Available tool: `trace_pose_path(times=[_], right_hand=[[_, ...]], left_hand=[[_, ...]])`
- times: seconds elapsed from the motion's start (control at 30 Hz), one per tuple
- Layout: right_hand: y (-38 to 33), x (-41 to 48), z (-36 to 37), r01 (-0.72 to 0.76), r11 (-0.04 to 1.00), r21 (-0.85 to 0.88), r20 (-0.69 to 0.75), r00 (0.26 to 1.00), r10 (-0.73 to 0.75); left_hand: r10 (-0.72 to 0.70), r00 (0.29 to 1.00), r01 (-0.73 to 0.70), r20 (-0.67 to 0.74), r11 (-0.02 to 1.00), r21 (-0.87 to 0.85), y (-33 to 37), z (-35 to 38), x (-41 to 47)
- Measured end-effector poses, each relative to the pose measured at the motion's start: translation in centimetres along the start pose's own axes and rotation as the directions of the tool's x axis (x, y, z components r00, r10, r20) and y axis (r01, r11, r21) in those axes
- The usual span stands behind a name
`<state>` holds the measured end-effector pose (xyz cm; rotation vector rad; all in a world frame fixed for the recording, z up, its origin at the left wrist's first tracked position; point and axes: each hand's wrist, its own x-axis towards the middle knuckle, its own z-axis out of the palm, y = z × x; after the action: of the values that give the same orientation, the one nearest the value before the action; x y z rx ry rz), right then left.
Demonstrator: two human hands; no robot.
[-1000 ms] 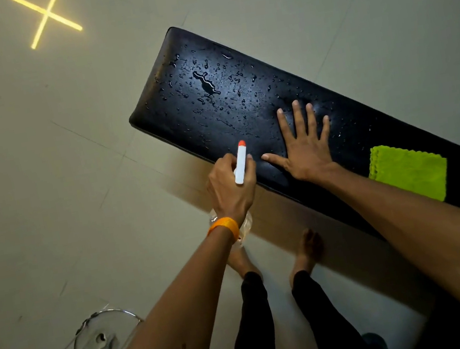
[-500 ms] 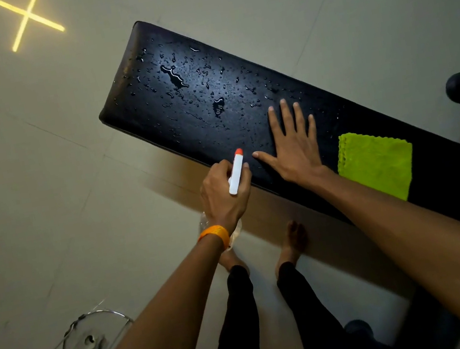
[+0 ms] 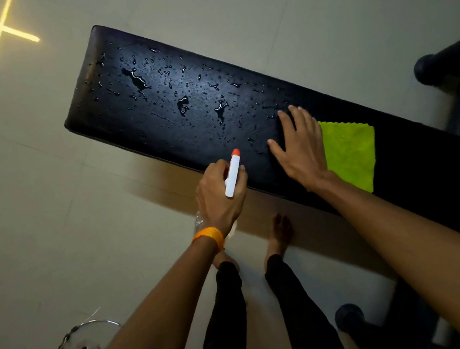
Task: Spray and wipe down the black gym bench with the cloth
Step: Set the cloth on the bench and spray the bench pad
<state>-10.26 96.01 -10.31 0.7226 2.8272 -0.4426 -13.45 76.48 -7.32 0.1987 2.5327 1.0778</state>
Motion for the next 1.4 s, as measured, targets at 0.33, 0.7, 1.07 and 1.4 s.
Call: trace_pose_path(times=[0.33,0.7,1.07,1.4], right_hand=[[7.8,-5.2,-3.2,-0.662,0.731,0.165,-0.003,0.741,0.672],[10.8,-7.1,-6.7,-0.509,0.544,0.667,0.039,0.753,0.657],[13.2,-9.9,-9.5,-0.302,0.681,0.667,-0.195,0.811,0.551],[8.3,-11.1,-8.4,-0.381,0.573,0.726,-0.007,0.829,0.560]], left_hand=[[0.249,0.968,-0.252,-0.044,0.962,-0.109,9.5,2.7,-0.1],[0.361,0.931,-0.365,-0.062,0.926,-0.096,14.6,6.7,0.1],[0.339,0.937,-0.317,0.083,0.926,-0.206,17.4,11.0,-0.3],[0.223,0.936,-0.196,0.273,0.973,-0.124,13.1,7.0,-2.1]])
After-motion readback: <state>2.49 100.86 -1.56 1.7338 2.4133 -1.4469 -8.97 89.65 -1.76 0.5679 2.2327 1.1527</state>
